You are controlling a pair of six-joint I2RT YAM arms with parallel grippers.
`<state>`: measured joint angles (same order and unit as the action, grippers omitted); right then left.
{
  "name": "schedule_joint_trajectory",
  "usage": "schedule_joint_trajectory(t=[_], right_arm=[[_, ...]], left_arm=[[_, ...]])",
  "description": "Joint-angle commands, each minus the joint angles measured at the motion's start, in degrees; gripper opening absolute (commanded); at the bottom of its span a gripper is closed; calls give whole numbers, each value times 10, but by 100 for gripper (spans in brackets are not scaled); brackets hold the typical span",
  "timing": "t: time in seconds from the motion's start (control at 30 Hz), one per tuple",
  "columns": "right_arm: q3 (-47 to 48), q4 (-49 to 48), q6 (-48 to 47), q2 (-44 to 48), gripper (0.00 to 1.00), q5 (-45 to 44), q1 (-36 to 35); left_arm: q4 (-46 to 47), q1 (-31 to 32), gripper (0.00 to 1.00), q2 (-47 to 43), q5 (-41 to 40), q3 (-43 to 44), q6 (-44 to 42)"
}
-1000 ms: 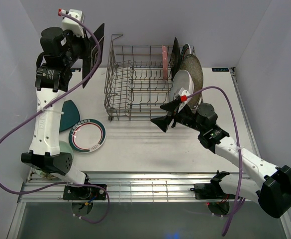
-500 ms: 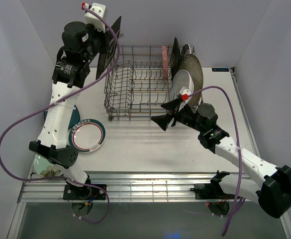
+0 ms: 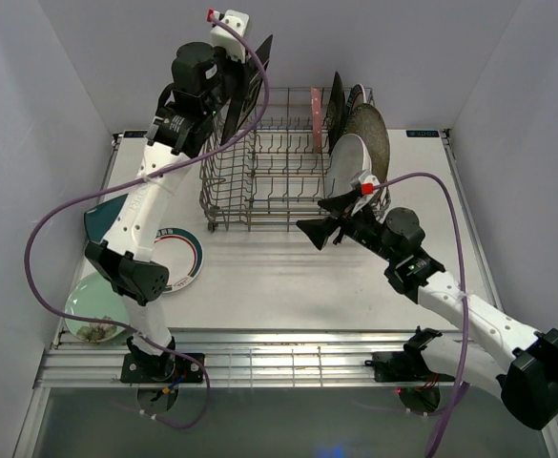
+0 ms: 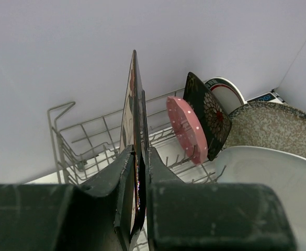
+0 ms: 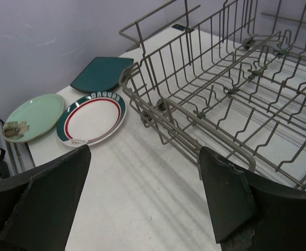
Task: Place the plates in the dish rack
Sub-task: Insert the plate into the dish rack.
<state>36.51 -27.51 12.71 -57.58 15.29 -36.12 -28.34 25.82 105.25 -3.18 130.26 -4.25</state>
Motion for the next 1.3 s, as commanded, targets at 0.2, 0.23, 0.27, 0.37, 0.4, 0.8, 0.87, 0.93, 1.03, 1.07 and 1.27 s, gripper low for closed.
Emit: schedule_joint_trajectory(t=[0.2, 0.23, 0.27, 0.37, 0.4, 0.8, 0.87, 0.93, 1.03, 1.07, 1.27], right_arm=[[-25, -35, 34, 62, 90, -87, -2], [-28, -35, 35, 68, 90, -92, -2], [-30, -35, 35, 70, 90, -97, -2], [-40, -34, 36, 84, 90, -115, -2], [-43, -33, 36, 88, 90, -123, -2], [-60, -42, 39, 104, 90, -149, -2], [-58, -46, 41, 97, 90, -148, -2], [-58, -54, 42, 88, 90, -142, -2], [-58, -64, 47, 80, 90, -142, -2], [-58, -67, 48, 78, 90, -142, -2], [-63, -75, 52, 79, 90, -142, -2]], left_arm=[[176, 4, 0, 1, -10, 49, 71], [180, 4, 0, 6, -3, 54, 82], [185, 5, 0, 14, -1, 56, 88], [207, 5, 0, 32, 5, 62, 116], [213, 5, 0, 40, 9, 67, 122], [279, 13, 0, 120, 22, 83, 183], [301, 15, 0, 127, 11, 78, 193], [321, 18, 0, 132, -14, 68, 204], [336, 19, 0, 150, -21, 69, 216], [340, 20, 0, 158, -22, 70, 222], [363, 35, 0, 173, -29, 83, 210]])
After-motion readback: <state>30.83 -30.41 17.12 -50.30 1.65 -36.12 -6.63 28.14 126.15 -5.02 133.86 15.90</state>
